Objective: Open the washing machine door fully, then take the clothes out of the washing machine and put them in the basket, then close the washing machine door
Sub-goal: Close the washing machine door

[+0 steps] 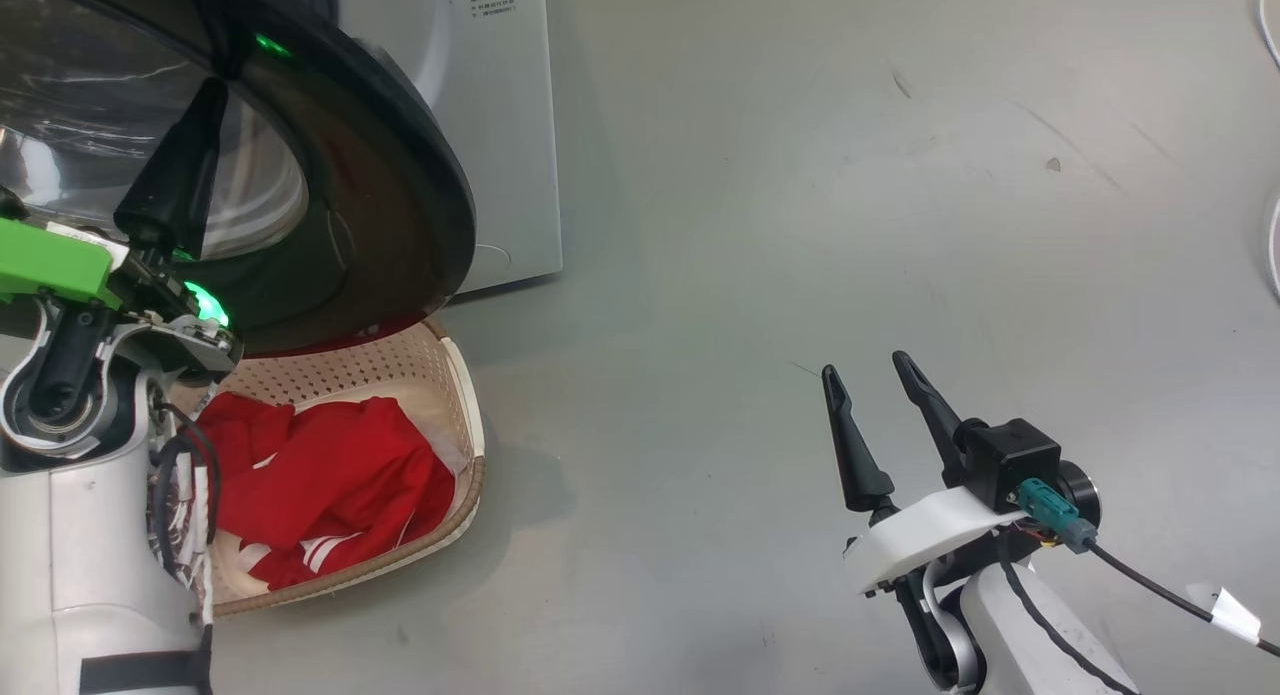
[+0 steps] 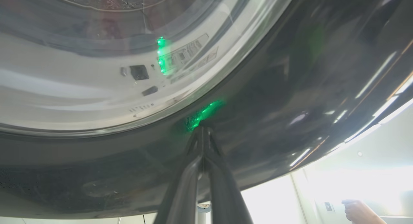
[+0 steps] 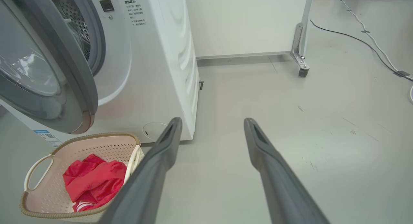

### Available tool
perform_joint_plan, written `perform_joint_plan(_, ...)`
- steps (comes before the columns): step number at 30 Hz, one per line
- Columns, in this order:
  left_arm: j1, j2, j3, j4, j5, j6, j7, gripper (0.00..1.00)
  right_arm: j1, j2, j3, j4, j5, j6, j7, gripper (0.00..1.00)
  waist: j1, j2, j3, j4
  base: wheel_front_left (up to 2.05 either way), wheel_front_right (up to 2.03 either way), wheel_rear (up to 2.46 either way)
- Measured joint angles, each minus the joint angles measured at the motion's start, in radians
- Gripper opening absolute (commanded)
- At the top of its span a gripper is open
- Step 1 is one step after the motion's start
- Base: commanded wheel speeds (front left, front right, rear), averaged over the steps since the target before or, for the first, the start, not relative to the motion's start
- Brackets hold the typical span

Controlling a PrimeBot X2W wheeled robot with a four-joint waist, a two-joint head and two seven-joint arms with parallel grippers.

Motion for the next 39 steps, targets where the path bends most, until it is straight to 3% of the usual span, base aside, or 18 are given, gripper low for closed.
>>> perform_joint_plan(10, 0.015, -0.012, -0.004, 0.019, 0.001, 0.000, -0.035, 0.00, -0.007, 0.000, -0.028, 0.006, -0.003, 0.000, 0.000, 1.00, 0.0000, 0.0000, -0.028, 0.057, 0.00, 0.00, 0.00)
perform_joint_plan(21, 0.169, -0.020, 0.002, 0.020, 0.003, 0.000, -0.086, 0.00, 0.007, 0.000, -0.052, 0.031, -0.003, 0.011, 0.000, 1.00, 0.0000, -0.0001, -0.093, 0.157, 0.00, 0.00, 0.00)
perform_joint_plan(25, 0.240, -0.021, 0.002, 0.025, 0.011, 0.000, -0.109, 0.34, 0.026, 0.000, -0.055, 0.040, -0.003, 0.014, 0.000, 1.00, 0.0000, 0.0000, -0.124, 0.189, 0.00, 0.00, 0.00)
perform_joint_plan(26, 0.257, -0.021, 0.003, 0.025, 0.014, 0.000, -0.118, 0.62, 0.031, 0.000, -0.056, 0.040, -0.003, 0.018, 0.000, 1.00, 0.0000, 0.0000, -0.132, 0.197, 0.00, 0.00, 0.00)
perform_joint_plan(27, 0.270, -0.021, 0.005, 0.024, 0.019, 0.000, -0.128, 0.76, 0.036, 0.000, -0.057, 0.042, -0.003, 0.019, 0.000, 1.00, 0.0000, 0.0000, -0.139, 0.204, 0.00, 0.00, 0.00)
perform_joint_plan(28, 0.281, -0.021, 0.009, 0.024, 0.027, 0.000, -0.139, 0.99, 0.040, 0.000, -0.056, 0.044, -0.003, 0.019, 0.000, 1.00, 0.0000, 0.0000, -0.147, 0.210, 0.00, 0.00, 0.00)
perform_joint_plan(39, 0.385, -0.022, 0.054, -0.059, 0.087, 0.000, -0.241, 1.00, 0.056, 0.001, -0.049, 0.046, -0.002, 0.028, 0.000, 1.00, 0.0000, -0.0001, -0.203, 0.243, 0.00, 0.00, 0.00)
